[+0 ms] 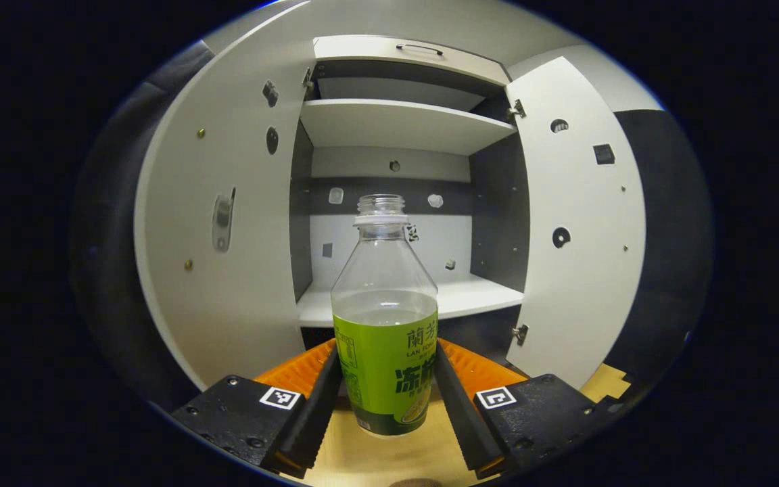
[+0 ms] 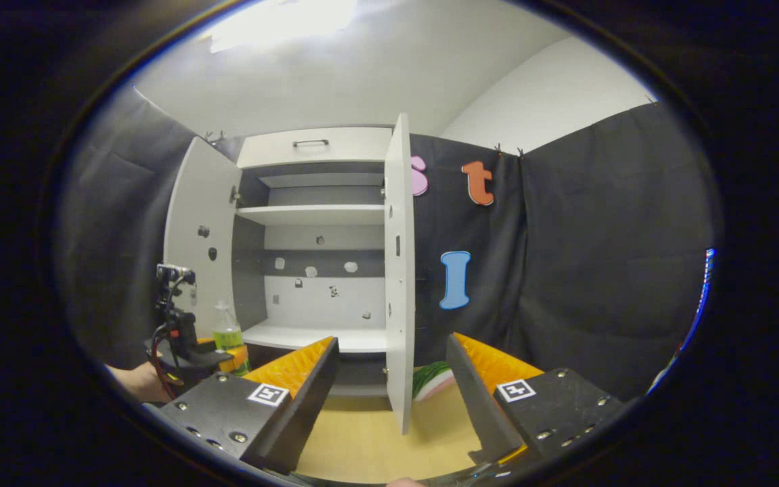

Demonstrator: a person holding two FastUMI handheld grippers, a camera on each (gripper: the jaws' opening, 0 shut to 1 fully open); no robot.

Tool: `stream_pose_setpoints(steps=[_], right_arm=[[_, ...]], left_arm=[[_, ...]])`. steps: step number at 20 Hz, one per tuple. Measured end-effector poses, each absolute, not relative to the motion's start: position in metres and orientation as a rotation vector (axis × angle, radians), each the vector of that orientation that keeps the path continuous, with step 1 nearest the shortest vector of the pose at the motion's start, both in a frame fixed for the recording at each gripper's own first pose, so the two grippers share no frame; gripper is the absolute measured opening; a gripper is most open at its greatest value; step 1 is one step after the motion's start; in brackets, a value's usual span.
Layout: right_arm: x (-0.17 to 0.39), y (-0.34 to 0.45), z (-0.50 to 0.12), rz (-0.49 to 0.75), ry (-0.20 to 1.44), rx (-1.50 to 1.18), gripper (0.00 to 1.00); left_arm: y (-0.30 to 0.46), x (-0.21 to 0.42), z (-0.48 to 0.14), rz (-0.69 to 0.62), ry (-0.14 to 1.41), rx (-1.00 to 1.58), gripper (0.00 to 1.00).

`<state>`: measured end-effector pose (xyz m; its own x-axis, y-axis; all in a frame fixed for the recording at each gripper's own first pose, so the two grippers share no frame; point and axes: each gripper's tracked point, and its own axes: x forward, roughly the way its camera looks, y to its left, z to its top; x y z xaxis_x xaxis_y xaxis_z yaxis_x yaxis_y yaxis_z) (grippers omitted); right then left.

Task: Grasp the bottle in the cabinet with the left hand and place it on the coaster, then close the right door with the right hand and the left door with the left hand.

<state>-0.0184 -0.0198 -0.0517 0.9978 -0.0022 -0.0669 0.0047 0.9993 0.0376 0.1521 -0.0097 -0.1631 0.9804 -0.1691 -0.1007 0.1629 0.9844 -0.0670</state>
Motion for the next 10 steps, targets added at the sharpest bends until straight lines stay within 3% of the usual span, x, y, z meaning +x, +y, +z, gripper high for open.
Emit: stream_pose_setpoints(steps=[9,10], right_arm=[[-0.013,-0.011,-0.056,0.042,0.069,0.058,0.99],[-0.008,-0.01,-0.055,0.049,0.067,0.059,0.94]], left_arm=[[-0.029,0.068,-0.241,-0.255,0.157,-0.054,0.81],[-0.032,0.063,-0.248,-0.264,0.151,-0.05,0.81]])
